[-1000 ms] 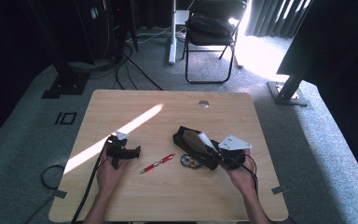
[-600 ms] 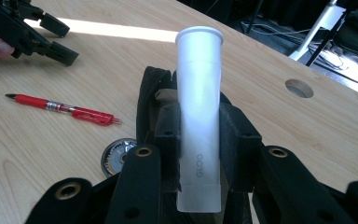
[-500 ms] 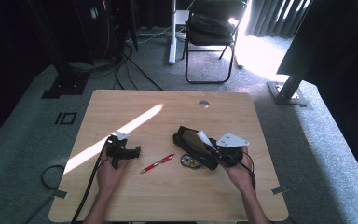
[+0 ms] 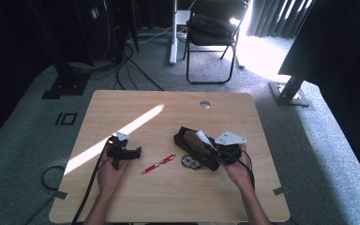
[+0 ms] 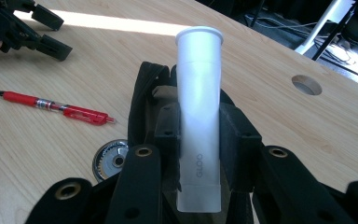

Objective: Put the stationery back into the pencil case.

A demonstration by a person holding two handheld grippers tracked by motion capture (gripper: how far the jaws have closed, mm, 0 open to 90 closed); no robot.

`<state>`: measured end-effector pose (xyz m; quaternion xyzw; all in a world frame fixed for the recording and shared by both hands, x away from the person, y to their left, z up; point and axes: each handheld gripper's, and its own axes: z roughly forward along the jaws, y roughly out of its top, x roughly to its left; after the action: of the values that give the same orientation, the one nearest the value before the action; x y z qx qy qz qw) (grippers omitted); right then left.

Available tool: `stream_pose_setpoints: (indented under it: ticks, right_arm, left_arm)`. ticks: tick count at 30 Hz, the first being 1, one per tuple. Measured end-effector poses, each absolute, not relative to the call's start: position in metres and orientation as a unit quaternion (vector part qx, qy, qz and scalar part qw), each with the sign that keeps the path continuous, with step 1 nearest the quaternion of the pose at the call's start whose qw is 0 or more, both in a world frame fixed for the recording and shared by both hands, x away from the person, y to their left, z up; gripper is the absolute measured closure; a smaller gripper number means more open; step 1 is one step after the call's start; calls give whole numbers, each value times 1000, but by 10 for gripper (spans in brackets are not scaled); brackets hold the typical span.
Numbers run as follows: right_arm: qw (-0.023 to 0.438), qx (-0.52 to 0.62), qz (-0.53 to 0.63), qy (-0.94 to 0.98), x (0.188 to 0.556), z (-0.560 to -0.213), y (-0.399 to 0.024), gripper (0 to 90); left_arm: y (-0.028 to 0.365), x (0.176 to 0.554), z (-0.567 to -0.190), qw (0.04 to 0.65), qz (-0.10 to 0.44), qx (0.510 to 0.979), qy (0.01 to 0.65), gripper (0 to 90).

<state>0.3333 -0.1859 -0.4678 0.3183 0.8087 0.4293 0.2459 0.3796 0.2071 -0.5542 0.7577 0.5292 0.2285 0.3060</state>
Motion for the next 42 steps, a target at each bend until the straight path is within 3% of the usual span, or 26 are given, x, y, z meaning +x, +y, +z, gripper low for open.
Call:
stream_pose_setpoints:
  ticks: [42]
  right_arm:
    - [224,322,413,822,352,-481,-174,708]
  left_arm:
    - [207,380,-554,306,228,758,529,89]
